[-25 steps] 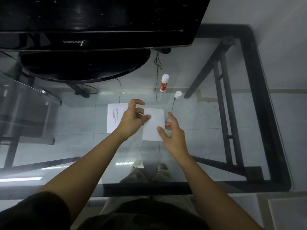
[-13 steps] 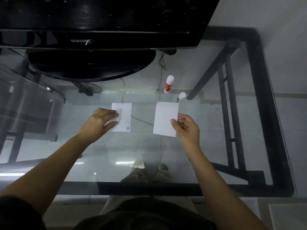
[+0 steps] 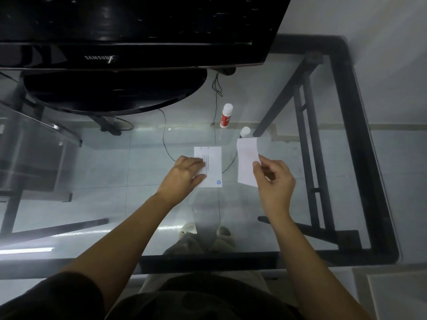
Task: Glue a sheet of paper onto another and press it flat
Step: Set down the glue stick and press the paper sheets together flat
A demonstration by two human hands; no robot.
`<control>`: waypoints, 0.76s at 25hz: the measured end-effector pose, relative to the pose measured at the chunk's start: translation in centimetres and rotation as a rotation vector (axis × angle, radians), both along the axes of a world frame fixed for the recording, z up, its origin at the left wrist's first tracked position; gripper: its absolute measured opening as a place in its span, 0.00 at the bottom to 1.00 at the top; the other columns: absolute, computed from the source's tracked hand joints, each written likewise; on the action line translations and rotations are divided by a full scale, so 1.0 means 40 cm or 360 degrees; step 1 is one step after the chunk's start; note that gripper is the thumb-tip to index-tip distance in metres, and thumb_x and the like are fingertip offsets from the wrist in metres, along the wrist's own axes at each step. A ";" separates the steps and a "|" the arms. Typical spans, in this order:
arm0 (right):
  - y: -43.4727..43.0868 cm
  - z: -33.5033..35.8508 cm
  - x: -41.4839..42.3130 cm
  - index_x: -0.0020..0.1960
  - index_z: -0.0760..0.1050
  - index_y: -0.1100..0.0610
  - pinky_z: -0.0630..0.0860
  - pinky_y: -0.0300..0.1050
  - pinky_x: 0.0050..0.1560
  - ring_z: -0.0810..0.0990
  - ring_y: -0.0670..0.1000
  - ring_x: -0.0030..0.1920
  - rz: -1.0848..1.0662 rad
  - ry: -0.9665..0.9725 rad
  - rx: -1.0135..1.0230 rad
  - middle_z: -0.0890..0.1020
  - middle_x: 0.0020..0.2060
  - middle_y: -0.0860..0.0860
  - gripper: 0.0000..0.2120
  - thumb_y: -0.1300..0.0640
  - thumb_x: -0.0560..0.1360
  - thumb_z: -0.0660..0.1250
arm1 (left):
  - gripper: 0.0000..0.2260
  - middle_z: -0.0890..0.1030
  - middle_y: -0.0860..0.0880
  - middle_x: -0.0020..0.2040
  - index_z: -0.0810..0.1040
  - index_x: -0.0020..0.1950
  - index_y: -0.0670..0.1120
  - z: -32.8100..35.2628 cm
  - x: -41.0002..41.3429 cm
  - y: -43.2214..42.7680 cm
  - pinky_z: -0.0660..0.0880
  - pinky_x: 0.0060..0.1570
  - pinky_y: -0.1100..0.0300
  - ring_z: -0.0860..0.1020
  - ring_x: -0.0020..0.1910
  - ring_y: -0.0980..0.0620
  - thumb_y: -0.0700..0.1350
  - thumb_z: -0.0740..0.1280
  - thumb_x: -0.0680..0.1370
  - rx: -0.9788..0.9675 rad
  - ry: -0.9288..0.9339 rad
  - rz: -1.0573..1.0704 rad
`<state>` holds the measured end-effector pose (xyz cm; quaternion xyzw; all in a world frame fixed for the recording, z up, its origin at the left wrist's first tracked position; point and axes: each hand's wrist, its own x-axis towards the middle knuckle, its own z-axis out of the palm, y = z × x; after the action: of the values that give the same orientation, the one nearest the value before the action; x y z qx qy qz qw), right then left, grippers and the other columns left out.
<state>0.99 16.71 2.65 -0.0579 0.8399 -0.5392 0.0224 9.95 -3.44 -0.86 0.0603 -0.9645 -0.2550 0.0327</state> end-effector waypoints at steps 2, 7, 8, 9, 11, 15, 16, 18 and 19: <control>0.000 -0.006 0.015 0.53 0.80 0.59 0.74 0.29 0.39 0.76 0.44 0.36 0.0197 0.0382 0.0141 0.78 0.38 0.53 0.11 0.62 0.71 0.71 | 0.14 0.79 0.40 0.59 0.77 0.59 0.39 0.013 -0.004 0.010 0.73 0.58 0.53 0.75 0.57 0.42 0.43 0.68 0.76 0.0177 0.0013 0.0241; -0.035 -0.020 0.049 0.53 0.80 0.62 0.77 0.41 0.32 0.76 0.53 0.32 0.0556 0.1027 0.0623 0.79 0.34 0.57 0.12 0.64 0.70 0.72 | 0.16 0.85 0.51 0.43 0.81 0.49 0.50 0.111 -0.033 0.036 0.78 0.43 0.66 0.83 0.43 0.53 0.60 0.64 0.72 0.1636 -0.0184 0.0740; -0.046 -0.020 0.054 0.53 0.80 0.62 0.77 0.41 0.32 0.76 0.54 0.32 0.0582 0.1083 0.0663 0.79 0.33 0.57 0.13 0.64 0.69 0.73 | 0.15 0.84 0.50 0.42 0.81 0.49 0.49 0.120 -0.037 0.043 0.78 0.43 0.65 0.83 0.43 0.52 0.58 0.66 0.72 0.1724 -0.0224 0.0711; -0.056 -0.018 0.062 0.53 0.80 0.62 0.76 0.41 0.33 0.77 0.54 0.33 0.0621 0.1103 0.0683 0.79 0.34 0.57 0.14 0.63 0.68 0.74 | 0.12 0.84 0.48 0.42 0.81 0.49 0.46 0.126 -0.042 0.049 0.79 0.44 0.63 0.83 0.43 0.50 0.53 0.69 0.73 0.1749 -0.0246 0.0704; -0.075 -0.011 0.078 0.55 0.79 0.62 0.77 0.42 0.40 0.78 0.54 0.38 0.0675 0.0963 0.0609 0.80 0.38 0.57 0.18 0.57 0.68 0.75 | 0.06 0.82 0.41 0.44 0.80 0.49 0.43 0.134 -0.053 0.048 0.80 0.48 0.52 0.81 0.45 0.44 0.43 0.69 0.74 0.1701 -0.0234 0.0785; -0.116 0.024 0.062 0.65 0.70 0.53 0.71 0.33 0.49 0.73 0.45 0.51 0.0266 0.0024 0.0199 0.75 0.53 0.49 0.22 0.46 0.74 0.65 | 0.04 0.79 0.41 0.46 0.78 0.44 0.45 0.131 -0.056 0.008 0.77 0.46 0.48 0.78 0.47 0.39 0.39 0.64 0.75 0.1562 -0.0302 0.0796; -0.125 0.026 0.043 0.65 0.68 0.51 0.70 0.28 0.46 0.73 0.42 0.49 0.0243 -0.0255 0.0143 0.74 0.52 0.45 0.21 0.46 0.74 0.65 | 0.05 0.79 0.44 0.45 0.78 0.44 0.46 0.130 -0.054 0.003 0.77 0.44 0.51 0.78 0.47 0.41 0.39 0.63 0.75 0.1573 -0.0324 0.0761; -0.134 0.014 0.013 0.62 0.71 0.51 0.72 0.25 0.38 0.76 0.41 0.44 0.0335 -0.0574 0.0085 0.76 0.46 0.41 0.17 0.51 0.75 0.66 | 0.05 0.78 0.46 0.46 0.77 0.48 0.48 0.124 -0.051 0.001 0.77 0.42 0.56 0.79 0.48 0.44 0.41 0.63 0.76 0.1591 -0.0345 0.0773; -0.138 0.007 0.003 0.59 0.74 0.52 0.71 0.23 0.37 0.78 0.42 0.43 0.0362 -0.0595 0.0096 0.77 0.42 0.40 0.13 0.54 0.74 0.67 | 0.06 0.78 0.46 0.46 0.76 0.52 0.49 0.118 -0.049 0.004 0.78 0.42 0.56 0.79 0.48 0.44 0.42 0.64 0.76 0.1573 -0.0346 0.0827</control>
<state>1.12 11.20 2.95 -0.0506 0.8250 -0.5091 0.2400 7.99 -3.29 3.87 0.3297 -0.6819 -0.6518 -0.0373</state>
